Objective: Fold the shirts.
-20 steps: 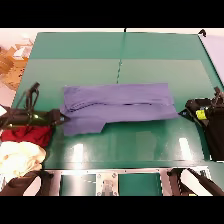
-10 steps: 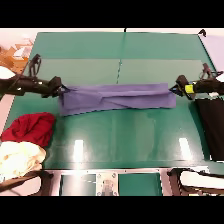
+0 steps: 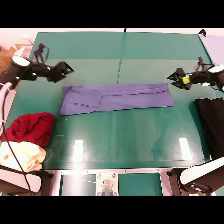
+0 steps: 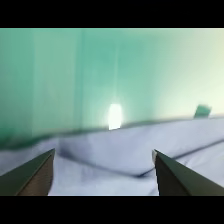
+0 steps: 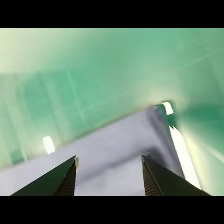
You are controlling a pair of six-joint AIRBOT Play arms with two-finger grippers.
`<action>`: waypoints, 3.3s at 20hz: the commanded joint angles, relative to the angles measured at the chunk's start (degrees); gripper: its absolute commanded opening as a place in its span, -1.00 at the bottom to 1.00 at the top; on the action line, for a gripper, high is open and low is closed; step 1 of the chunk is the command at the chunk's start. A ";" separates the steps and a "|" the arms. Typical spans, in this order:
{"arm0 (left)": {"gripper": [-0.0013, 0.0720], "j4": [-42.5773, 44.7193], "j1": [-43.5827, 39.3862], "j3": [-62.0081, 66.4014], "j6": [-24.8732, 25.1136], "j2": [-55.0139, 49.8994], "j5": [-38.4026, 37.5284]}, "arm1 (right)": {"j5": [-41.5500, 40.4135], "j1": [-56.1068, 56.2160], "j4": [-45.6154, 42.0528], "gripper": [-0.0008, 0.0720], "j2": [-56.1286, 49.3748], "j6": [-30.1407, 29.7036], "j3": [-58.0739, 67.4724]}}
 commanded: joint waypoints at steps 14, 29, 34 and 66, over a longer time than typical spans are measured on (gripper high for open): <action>-0.87 0.81 -12.15 5.75 0.72 -1.33 -5.20 | 22.16 0.39 0.85 -0.64 -14.62 -18.12 5.05; -0.88 1.18 -43.08 15.04 -11.96 -21.44 16.63 | 39.10 0.09 9.88 -0.95 15.54 -15.08 16.37; -0.87 -1.75 -44.52 21.79 -13.97 -26.69 12.83 | 39.95 2.86 10.49 -0.95 16.87 -13.33 16.39; -0.87 39.12 -7.91 33.64 -9.31 -7.52 -42.73 | 10.27 23.58 -3.10 0.45 3.10 5.14 4.13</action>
